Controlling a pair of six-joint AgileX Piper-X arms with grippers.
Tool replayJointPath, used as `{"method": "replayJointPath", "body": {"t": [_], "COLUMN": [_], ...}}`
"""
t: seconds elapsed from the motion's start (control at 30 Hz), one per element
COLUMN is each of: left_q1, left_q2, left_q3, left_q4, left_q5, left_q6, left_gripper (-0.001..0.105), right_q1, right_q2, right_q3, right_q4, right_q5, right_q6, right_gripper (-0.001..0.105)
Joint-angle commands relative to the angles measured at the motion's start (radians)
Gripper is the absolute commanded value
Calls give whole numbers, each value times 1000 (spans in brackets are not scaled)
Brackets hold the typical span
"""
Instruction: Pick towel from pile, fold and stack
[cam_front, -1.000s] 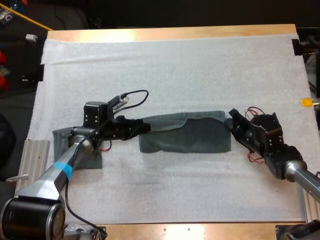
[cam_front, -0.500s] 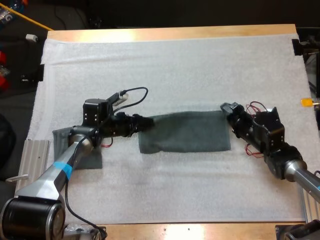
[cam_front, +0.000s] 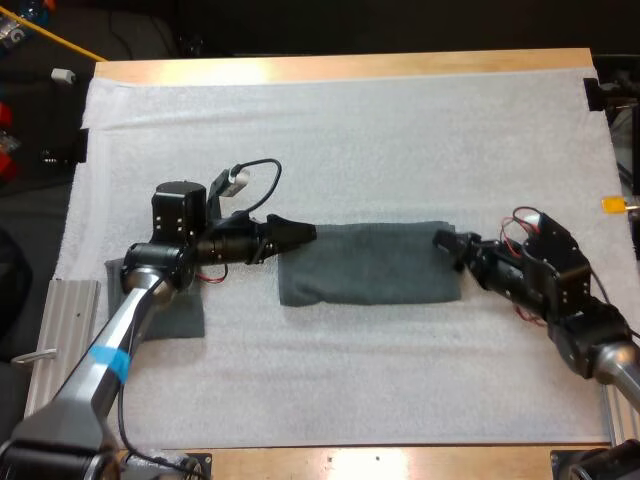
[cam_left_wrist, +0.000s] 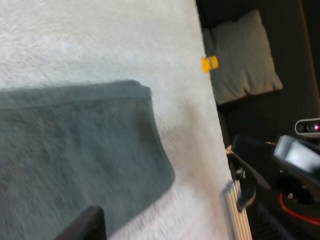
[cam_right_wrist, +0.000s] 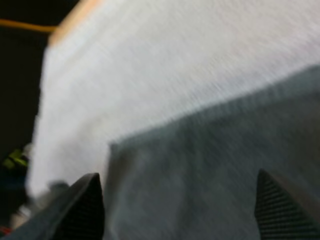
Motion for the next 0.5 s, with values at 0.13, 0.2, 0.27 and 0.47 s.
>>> {"method": "replayJointPath", "body": {"t": [0.13, 0.2, 0.27, 0.47], "left_q1": [-3, -6, -6, -6], "left_q2": [-133, -175, -224, -392], "left_q3": [-6, -6, -6, -6], "left_q4": [191, 273, 347, 599], "left_q5": [-73, -122, -178, -339], "left_q6": [136, 180, 232, 366], "left_gripper": [60, 60, 60, 60], "right_q1": [-4, -4, -4, -4], "right_q2": [-127, -156, -176, -194], "right_q3": [-66, -95, -133, -273], "right_q4": [345, 442, 518, 739], "right_q5": [59, 91, 119, 161], "right_q6": [-184, -238, -283, -379], "right_gripper": [63, 63, 63, 63]}}
